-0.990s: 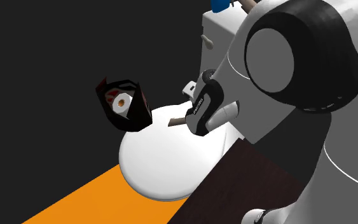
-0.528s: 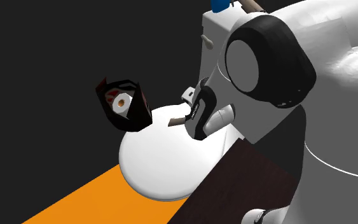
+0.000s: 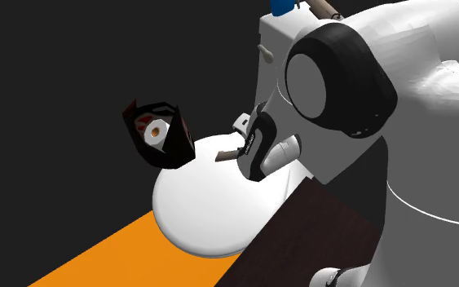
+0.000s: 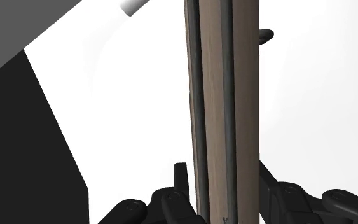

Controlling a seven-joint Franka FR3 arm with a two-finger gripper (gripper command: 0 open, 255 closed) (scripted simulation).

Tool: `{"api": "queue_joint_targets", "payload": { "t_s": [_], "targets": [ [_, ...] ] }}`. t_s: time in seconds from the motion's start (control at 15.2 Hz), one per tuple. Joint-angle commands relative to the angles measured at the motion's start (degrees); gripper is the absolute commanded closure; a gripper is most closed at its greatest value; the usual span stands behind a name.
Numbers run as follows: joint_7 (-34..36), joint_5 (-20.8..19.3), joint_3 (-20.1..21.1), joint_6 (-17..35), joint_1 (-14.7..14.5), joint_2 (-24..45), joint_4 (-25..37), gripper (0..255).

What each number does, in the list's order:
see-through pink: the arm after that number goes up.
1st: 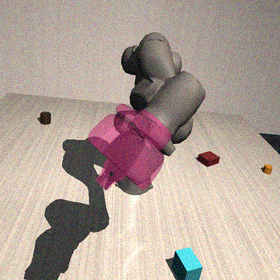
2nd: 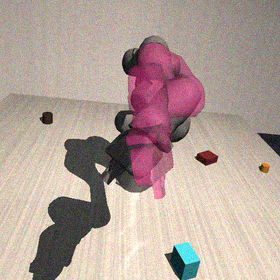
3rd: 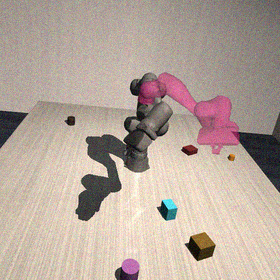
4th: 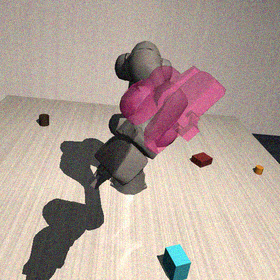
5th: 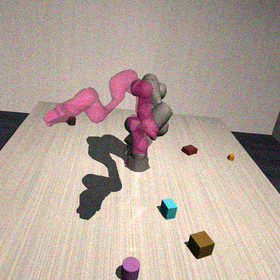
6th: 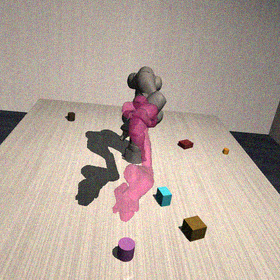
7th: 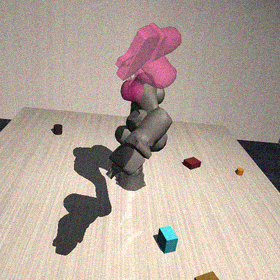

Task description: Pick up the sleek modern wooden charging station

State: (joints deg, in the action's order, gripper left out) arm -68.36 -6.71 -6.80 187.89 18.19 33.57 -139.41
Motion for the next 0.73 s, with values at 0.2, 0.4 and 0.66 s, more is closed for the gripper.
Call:
{"api": "queue_joint_targets", "payload": {
  "t_s": [0.2,0.4,0.66],
  "targets": [
    [0.0,0.0,0.02,-0.08,0.03,0.08,0.13,255],
    [-0.13,-0.13,-0.05,-1.81,0.02,-2.77,-0.99,255],
    [-0.31,-0.27,-0.11,-4.28,0.02,-6.55,-2.29,255]
  ]
}}
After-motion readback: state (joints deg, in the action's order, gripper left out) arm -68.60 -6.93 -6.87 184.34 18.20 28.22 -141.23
